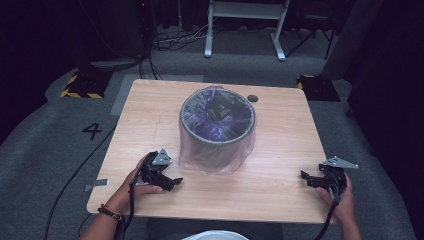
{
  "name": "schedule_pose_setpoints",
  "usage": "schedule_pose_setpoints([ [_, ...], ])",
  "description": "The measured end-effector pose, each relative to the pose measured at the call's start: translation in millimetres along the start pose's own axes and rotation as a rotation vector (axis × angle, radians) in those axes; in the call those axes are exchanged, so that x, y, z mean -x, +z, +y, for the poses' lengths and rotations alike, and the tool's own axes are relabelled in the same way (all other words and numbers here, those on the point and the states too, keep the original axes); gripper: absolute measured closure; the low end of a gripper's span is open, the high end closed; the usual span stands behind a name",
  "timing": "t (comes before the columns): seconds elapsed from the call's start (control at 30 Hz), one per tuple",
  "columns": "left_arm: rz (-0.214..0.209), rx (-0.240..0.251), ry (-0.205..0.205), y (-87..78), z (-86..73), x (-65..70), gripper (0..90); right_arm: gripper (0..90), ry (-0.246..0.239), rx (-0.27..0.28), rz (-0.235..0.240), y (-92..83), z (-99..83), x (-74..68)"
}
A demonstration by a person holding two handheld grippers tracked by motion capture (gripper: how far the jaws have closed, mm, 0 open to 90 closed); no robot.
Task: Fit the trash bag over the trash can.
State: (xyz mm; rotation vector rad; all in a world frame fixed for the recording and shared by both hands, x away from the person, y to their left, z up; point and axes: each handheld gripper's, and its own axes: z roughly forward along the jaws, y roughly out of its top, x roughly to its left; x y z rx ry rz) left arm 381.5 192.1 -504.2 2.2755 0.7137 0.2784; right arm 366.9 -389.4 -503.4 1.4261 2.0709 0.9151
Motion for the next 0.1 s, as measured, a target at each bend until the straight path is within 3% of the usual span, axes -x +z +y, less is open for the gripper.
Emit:
schedule_pose_setpoints([
  [0.1, 0.001, 0.001, -0.001, 0.1, 0.1, 0.0, 7.3, 15.4, 0.0, 0.0, 0.0, 0.0, 0.0, -0.1],
])
